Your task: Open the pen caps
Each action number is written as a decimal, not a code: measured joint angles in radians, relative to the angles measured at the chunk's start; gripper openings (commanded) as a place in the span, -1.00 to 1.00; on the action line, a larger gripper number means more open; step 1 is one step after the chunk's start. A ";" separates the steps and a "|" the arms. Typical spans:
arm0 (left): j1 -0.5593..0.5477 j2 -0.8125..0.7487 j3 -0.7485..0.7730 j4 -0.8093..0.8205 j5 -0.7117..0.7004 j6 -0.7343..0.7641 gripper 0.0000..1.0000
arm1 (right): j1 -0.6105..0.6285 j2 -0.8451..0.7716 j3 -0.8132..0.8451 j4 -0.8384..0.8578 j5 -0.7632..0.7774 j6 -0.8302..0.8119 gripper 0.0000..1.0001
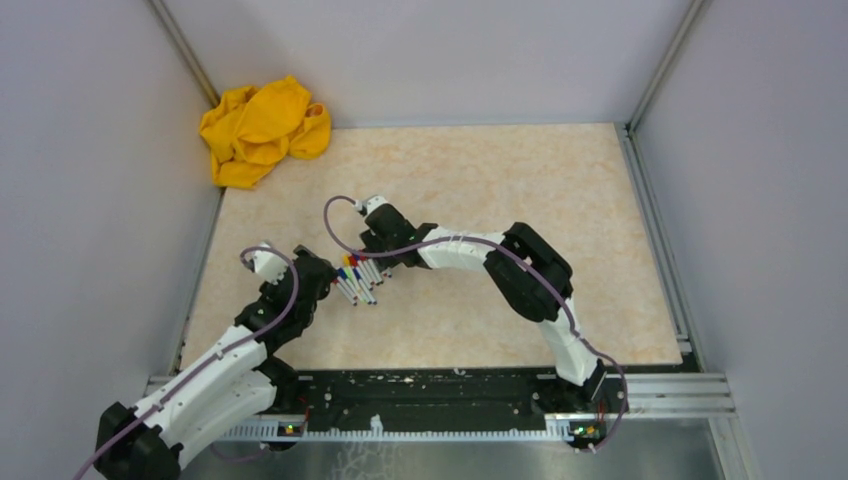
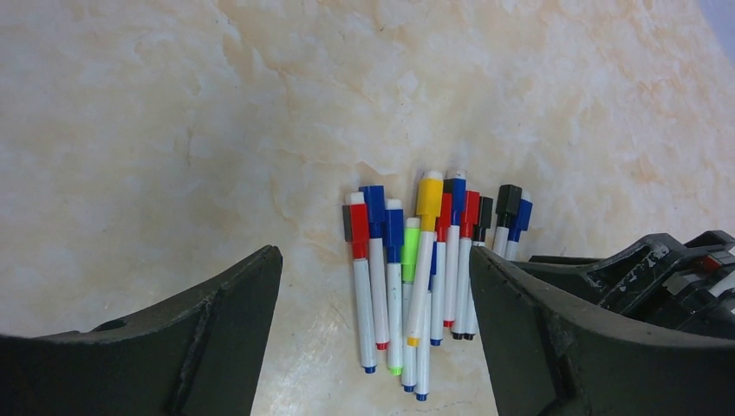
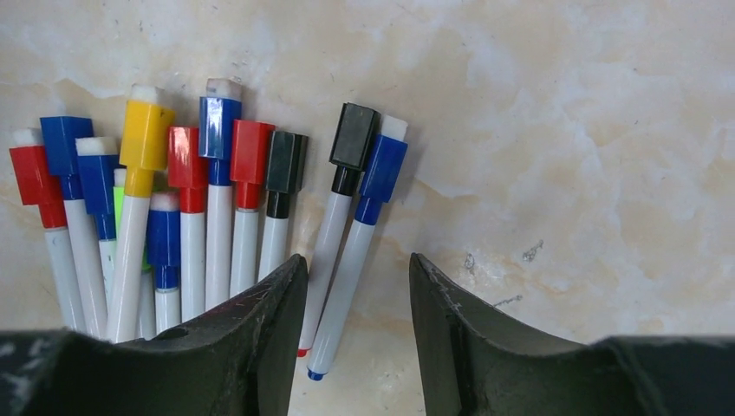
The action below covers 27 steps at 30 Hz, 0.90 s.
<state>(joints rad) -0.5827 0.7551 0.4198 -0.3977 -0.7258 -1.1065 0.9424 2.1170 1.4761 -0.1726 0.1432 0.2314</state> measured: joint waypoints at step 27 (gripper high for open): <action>-0.007 0.010 -0.011 -0.003 0.000 0.000 0.70 | 0.000 -0.086 -0.089 0.049 0.022 0.007 -0.08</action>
<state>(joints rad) -0.5900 0.7654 0.4091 -0.4007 -0.7261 -1.1065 0.9428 2.0312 1.3869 -0.1238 0.1650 0.2386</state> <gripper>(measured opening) 0.851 0.458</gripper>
